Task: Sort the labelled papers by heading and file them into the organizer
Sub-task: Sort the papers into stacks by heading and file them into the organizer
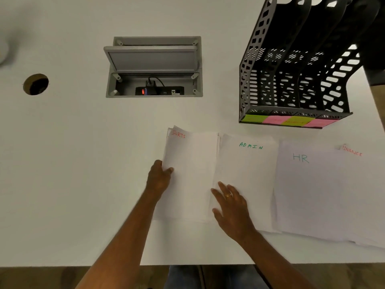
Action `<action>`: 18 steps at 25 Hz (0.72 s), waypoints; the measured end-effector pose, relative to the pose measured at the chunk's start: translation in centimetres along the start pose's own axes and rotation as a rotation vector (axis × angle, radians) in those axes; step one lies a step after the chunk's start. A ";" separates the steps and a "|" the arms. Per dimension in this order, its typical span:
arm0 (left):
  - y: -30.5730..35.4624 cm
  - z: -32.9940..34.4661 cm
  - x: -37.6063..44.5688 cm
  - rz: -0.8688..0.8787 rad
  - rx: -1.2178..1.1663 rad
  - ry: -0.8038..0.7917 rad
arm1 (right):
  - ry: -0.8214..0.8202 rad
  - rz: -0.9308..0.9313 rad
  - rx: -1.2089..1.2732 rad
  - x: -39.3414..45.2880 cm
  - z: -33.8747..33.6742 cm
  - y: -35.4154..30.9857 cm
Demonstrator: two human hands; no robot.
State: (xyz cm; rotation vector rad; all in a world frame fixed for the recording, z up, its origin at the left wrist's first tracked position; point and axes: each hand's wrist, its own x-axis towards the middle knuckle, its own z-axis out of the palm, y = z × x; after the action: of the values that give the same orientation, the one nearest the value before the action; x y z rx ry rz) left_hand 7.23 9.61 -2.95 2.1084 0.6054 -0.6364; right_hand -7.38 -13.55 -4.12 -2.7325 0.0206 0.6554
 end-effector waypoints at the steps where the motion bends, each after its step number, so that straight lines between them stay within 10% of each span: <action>1: -0.1 -0.1 -0.1 -0.010 -0.055 -0.017 | 0.021 0.016 0.010 0.0 0.1 -0.3; 6: -1.3 -1.3 0.9 -0.097 -0.331 -0.202 | 0.178 0.127 0.072 0.5 0.8 -1.1; 14: -1.3 -6.5 0.9 0.118 -0.498 -0.068 | 0.243 0.196 0.079 1.3 0.2 -2.4; 18: 0.0 -10.2 0.2 0.196 -0.567 -0.210 | 0.366 0.308 0.655 3.0 -3.9 -4.9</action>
State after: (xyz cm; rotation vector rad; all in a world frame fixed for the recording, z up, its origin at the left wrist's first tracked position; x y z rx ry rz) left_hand 9.61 18.03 2.29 1.5242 0.3949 -0.4947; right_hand -2.53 -10.00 -0.70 -2.1756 0.6340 0.1576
